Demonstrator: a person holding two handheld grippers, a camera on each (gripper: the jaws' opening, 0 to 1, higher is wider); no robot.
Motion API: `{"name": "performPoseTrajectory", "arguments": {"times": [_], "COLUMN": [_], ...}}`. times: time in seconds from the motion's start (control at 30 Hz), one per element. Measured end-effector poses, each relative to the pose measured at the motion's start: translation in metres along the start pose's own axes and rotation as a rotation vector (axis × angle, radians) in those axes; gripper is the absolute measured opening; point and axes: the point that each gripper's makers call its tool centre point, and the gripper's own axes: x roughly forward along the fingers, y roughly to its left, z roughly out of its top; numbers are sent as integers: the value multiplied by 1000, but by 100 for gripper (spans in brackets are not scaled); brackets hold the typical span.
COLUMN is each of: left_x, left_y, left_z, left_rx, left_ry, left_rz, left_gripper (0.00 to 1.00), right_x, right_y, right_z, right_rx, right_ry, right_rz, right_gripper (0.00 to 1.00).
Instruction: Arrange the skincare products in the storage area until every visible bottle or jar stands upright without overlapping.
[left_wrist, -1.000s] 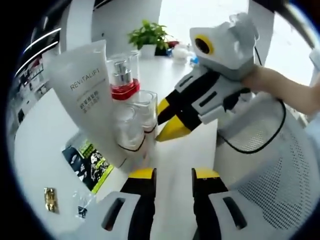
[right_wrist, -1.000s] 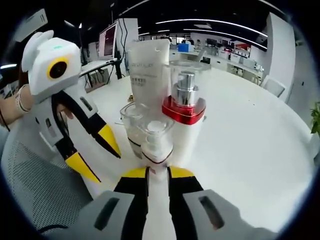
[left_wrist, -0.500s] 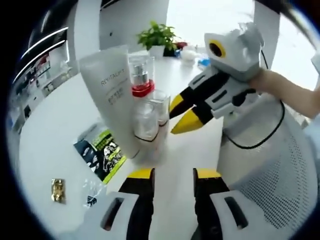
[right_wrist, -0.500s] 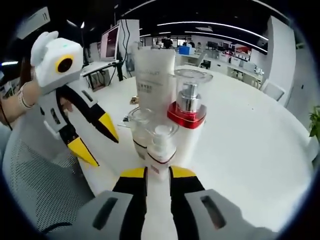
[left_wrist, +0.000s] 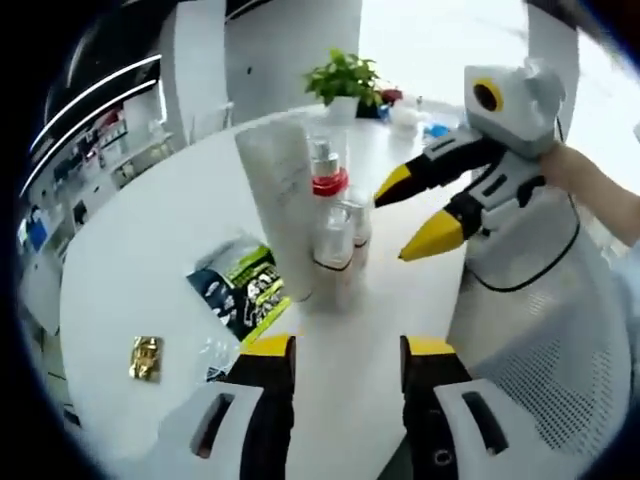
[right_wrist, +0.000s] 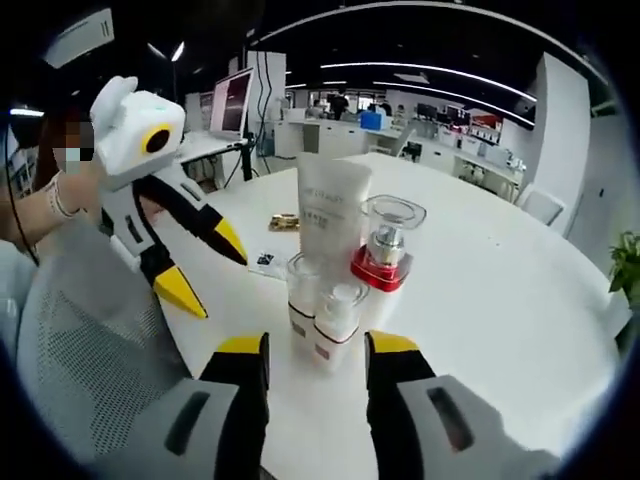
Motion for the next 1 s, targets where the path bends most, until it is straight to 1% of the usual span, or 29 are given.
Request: {"name": "performPoseTrajectory", "arguments": {"times": [0.07, 0.13, 0.23, 0.3, 0.4, 0.5, 0.6, 0.7, 0.83, 1.0], "left_x": [-5, -10, -17, -23, -31, -38, -43, -48, -56, -65], "left_y": [2, 4, 6, 8, 9, 8, 9, 11, 12, 12], "left_z": [0, 0, 0, -1, -1, -2, -6, -10, -16, -21], "left_rx": [-2, -2, -3, -4, -7, 8, 5, -16, -29, -53], "left_ry": [-1, -6, -9, -5, -11, -6, 1, 5, 13, 16], "left_rz": [15, 28, 41, 52, 66, 68, 78, 85, 107, 130], "left_gripper": [43, 46, 50, 51, 54, 58, 62, 63, 69, 74], "right_x": [-3, -7, -10, -13, -15, -17, -19, -21, -26, -30], "right_y": [1, 2, 5, 6, 8, 11, 13, 14, 19, 24], "right_z": [3, 9, 13, 16, 19, 22, 25, 27, 32, 36], "right_rx": [2, 0, 15, 3, -16, -15, -21, -10, -16, -27], "right_ry": [-1, -19, -20, -21, -27, -33, -41, -47, -63, -81], "right_rz": [-6, -10, 0, -7, -16, -8, -12, -14, -11, -6], "right_gripper": [42, 46, 53, 60, 66, 70, 72, 81, 84, 91]}}
